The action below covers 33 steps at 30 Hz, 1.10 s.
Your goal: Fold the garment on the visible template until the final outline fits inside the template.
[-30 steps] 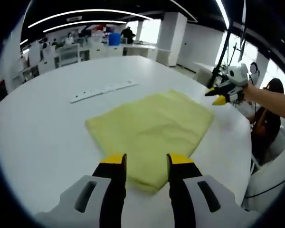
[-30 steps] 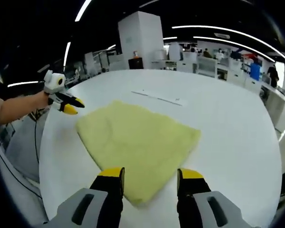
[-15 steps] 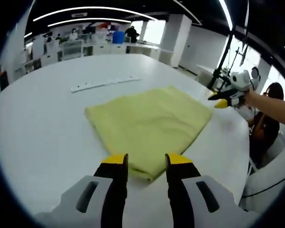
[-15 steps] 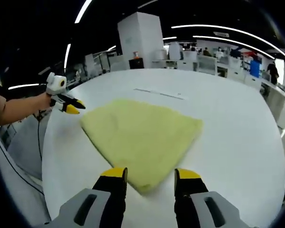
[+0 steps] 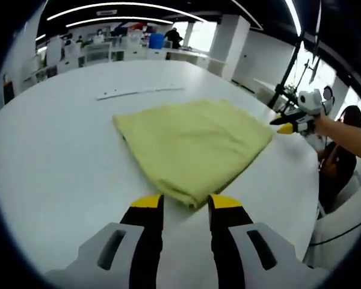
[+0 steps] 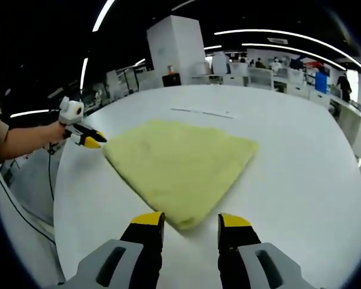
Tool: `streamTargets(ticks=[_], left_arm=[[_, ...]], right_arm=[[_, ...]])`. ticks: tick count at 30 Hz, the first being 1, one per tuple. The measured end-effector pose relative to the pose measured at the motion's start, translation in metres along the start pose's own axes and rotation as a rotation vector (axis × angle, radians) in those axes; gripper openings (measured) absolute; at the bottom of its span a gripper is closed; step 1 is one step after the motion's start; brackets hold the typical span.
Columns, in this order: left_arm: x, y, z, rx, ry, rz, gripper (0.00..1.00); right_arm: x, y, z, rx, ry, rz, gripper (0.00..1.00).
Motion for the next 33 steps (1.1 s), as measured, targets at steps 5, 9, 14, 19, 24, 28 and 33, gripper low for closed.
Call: streamTargets(ticks=[5,9,14,19,24,28,33], left_arm=[[0.003,0.003,0.005,-0.003,-0.01,0.01,0.25],[0.005,0.004,0.006,0.003,-0.011,0.01,0.22],[0.008,0.007,0.006,0.019,-0.008,0.022,0.15],[0.009,0.007,0.005,0.016,0.002,0.023,0.12],[0.009,0.007,0.007,0.012,0.003,0.023,0.08],[0.009,0.006,0.008,0.011,0.004,0.023,0.07],[0.009,0.007,0.007,0.012,0.007,0.021,0.07]], right_arm=[[0.003,-0.001,0.006,0.007,-0.01,-0.003,0.3],[0.005,-0.001,0.009,0.006,-0.015,-0.007,0.28],[0.006,-0.001,0.012,0.012,-0.02,-0.012,0.26],[0.008,-0.001,0.017,0.016,-0.026,-0.013,0.23],[0.01,-0.003,0.02,0.019,-0.032,-0.021,0.19],[0.012,-0.005,0.02,0.012,-0.028,-0.031,0.12],[0.012,-0.006,0.018,0.006,-0.018,-0.031,0.06]])
Point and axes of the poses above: the point that each gripper's makers call its tool centre point, and the gripper's own axes: x roughly forward along the fingers, y roughly to its right, z roughly out of its underside, the point moved 7 cm from there along -x, roughly backward along the fingers, and after that the axes turned 8 degrees about x, right-handed, at the moved point
